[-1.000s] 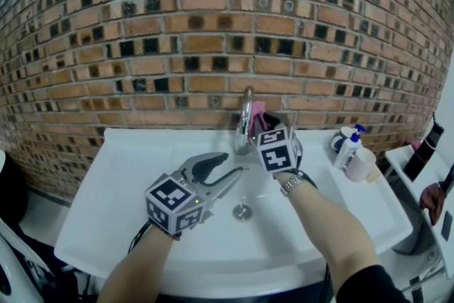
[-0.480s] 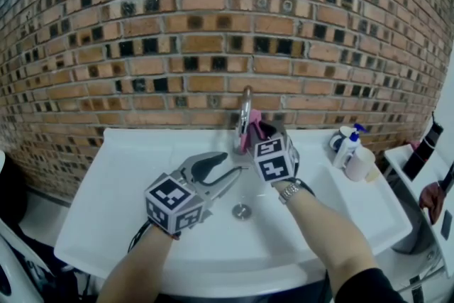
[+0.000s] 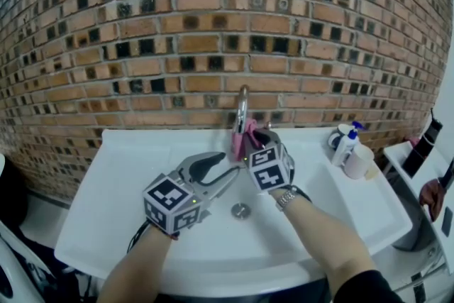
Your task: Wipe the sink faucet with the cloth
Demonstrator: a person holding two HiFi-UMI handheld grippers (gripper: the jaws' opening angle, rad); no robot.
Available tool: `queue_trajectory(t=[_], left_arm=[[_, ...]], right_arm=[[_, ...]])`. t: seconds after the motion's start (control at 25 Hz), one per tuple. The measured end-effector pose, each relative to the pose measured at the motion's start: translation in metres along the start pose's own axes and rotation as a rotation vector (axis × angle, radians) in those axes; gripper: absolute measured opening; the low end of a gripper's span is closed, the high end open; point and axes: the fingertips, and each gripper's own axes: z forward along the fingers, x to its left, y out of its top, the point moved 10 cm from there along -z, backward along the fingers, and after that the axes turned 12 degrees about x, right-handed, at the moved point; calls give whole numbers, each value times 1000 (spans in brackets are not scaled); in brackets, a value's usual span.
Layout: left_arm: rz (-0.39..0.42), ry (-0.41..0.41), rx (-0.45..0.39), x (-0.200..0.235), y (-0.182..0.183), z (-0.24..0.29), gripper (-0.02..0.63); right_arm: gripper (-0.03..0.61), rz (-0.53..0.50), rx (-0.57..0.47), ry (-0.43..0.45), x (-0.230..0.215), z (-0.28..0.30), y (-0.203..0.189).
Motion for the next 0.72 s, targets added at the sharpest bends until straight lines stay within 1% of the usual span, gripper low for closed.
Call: queue_trajectory(t=[0.32,0.52,0.72], left_arm=[[3,3,4,0,-2,1,193],[3,2,6,0,-2,1,192],[3,5,9,0,-2,1,192]], right_arm=[[48,-18,49,36,12,4,-20],[48,-43,62,65,18,6,-24],[48,-46,91,85,22,9,-31]])
